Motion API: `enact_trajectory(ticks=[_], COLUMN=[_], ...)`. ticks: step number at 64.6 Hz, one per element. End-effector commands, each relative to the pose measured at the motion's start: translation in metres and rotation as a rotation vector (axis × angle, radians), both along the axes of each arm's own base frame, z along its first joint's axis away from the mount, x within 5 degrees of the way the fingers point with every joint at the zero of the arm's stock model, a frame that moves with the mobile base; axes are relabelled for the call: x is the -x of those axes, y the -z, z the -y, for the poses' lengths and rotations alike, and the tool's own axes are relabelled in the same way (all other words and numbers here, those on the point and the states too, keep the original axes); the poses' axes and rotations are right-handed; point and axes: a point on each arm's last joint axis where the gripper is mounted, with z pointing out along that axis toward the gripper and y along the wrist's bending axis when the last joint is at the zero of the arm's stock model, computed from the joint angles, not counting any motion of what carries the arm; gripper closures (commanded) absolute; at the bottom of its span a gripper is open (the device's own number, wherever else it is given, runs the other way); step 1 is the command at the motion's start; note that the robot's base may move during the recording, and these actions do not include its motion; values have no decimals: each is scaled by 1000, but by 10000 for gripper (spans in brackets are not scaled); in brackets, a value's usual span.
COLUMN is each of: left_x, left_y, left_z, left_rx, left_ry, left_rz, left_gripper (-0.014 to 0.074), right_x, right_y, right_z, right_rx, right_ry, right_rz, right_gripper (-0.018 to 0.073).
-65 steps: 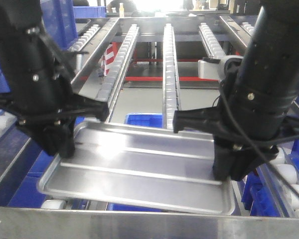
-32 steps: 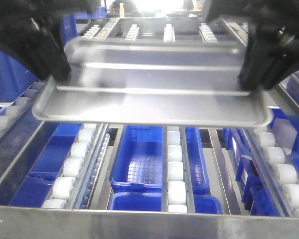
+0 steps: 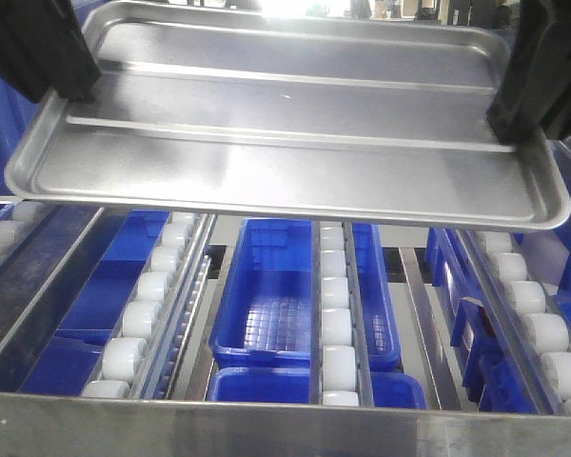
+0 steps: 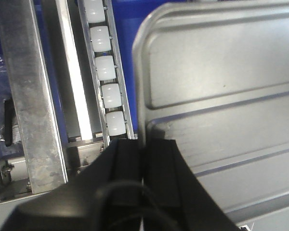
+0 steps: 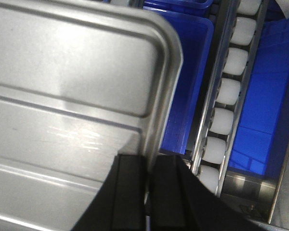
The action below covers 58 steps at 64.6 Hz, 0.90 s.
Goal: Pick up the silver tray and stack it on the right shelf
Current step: 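Lift the silver tray off the shelf with both grippers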
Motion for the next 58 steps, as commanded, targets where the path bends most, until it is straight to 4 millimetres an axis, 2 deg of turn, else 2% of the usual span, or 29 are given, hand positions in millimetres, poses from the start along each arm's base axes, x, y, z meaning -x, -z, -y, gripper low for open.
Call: enact_trajectory(ticks=[1, 58], left_x=[2, 5], left_y=[-16, -13], left_z=[-1, -4], left_rx=[26, -15], left_ry=[26, 18], left_rz=[78, 35], left_gripper=[689, 689], right_x=[-1, -1], right_y=[-20, -20], right_z=[1, 1], right_rx=[-32, -29], right_ry=[-35, -34], right_rz=[109, 106], right_gripper=[503, 503])
